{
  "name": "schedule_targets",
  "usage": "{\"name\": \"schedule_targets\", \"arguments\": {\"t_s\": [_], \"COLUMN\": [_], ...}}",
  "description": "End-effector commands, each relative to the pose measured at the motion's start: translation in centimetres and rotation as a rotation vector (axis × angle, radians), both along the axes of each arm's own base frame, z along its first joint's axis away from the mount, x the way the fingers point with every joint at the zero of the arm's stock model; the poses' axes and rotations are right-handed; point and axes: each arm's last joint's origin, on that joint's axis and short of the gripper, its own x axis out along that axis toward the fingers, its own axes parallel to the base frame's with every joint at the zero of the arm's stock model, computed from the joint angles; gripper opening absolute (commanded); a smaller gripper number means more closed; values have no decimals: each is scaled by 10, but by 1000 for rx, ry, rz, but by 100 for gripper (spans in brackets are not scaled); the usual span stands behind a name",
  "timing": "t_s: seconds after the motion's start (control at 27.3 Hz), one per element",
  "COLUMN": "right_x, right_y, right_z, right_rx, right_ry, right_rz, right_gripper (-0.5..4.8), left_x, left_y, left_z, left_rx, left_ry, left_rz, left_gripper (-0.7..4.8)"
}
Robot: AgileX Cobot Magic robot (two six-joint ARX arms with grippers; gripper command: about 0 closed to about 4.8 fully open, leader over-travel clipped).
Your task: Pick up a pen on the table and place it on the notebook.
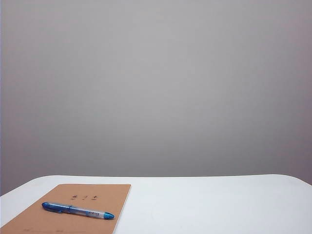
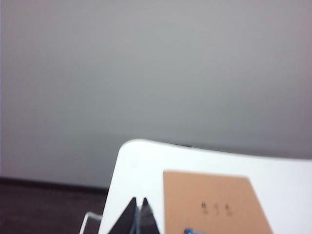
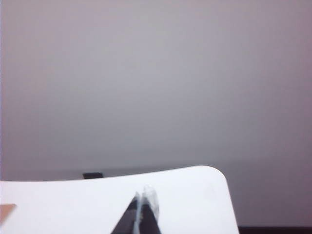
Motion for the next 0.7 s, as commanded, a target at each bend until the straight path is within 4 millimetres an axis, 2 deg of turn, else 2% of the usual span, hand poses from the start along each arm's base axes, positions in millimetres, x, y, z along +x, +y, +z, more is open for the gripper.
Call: {"name": "schedule_targets", "arguments": {"t_s": [0.04,0.15,0.26,0.51,0.7], "right_x": [1,1,0,-6,-8], "right_y": [-1,-1,-1,-1,-2], "right_z": [-10,-23,-21,-21,-21], "right_rx": [-21,-24,-60,-85,-98], "right_ry": [13,56,37,16,15], "right_rz": [-22,-29,-30,-36,-45], "right_gripper": [-7,-7,-7,-7,-7], "left_x": [3,7,10,14,14], "left_y": [0,-2,-3,-3,-3], "left_z": [-9,-18,-23,-39,-40], "left_rx": [9,25,11,-33,-11], "left_ry": [17,10,-43,-20,-16], "left_rz": [3,-31,-53,-25,-33], "left_gripper": [-5,-5,-5,-5,-6]}}
